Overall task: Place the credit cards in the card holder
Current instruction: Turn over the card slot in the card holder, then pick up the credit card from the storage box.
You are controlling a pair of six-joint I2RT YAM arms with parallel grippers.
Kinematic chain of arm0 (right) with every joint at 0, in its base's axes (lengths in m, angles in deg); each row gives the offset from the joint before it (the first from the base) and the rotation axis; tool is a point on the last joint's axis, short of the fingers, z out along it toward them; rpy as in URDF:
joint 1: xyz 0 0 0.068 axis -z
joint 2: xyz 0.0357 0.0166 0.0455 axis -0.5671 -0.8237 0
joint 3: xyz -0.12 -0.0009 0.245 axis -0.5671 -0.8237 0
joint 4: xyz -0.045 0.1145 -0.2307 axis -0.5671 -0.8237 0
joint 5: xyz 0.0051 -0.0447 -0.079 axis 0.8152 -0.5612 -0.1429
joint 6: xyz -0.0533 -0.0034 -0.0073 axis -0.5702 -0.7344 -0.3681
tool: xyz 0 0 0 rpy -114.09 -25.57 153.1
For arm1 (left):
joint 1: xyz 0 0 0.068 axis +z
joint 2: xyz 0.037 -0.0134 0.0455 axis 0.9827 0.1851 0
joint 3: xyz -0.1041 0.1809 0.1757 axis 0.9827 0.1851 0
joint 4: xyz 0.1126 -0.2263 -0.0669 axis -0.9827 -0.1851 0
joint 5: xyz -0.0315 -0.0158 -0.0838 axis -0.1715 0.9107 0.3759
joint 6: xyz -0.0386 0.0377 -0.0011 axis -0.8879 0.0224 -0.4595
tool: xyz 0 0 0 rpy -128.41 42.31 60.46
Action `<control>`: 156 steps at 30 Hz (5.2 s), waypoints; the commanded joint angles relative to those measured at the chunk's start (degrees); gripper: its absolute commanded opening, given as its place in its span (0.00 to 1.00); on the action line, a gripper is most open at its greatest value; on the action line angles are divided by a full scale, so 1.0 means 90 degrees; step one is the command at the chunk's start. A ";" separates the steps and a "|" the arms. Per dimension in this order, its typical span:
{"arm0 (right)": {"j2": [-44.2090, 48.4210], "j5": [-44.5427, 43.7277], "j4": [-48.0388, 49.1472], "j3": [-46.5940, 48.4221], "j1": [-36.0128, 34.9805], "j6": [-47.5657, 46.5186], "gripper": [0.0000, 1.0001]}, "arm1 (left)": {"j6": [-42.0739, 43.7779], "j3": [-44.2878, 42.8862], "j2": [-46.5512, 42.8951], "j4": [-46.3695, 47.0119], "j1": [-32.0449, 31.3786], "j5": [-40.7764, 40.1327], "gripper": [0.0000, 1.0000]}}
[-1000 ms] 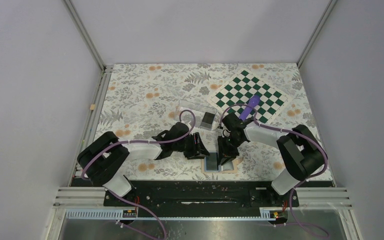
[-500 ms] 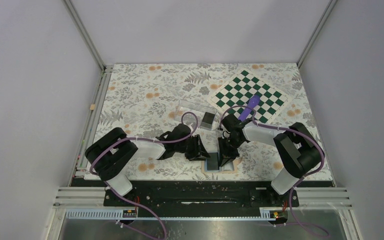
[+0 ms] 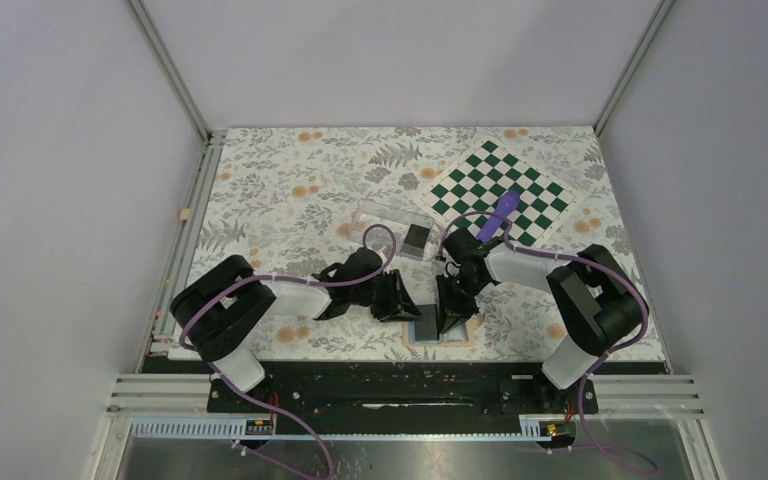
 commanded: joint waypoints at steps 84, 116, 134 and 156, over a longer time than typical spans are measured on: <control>0.2059 -0.0401 -0.0504 0.0129 0.0306 -0.0336 0.61 | 0.1579 -0.3765 0.0391 -0.5631 -0.0787 -0.1402 0.39; 0.2419 -0.0008 -0.0805 0.0568 0.1345 -0.0414 0.72 | 0.0532 -0.1834 -0.0130 -0.0273 -0.0539 0.0503 0.46; -0.0070 0.0355 -0.0553 0.2856 0.1507 -0.0263 0.72 | 0.2936 -0.4005 0.0257 -0.4014 0.1761 0.0558 0.48; -0.2225 0.0334 -0.0748 0.4294 0.1541 -0.0076 0.29 | 0.3659 -0.7009 0.3193 -0.6189 0.1892 -0.0287 0.30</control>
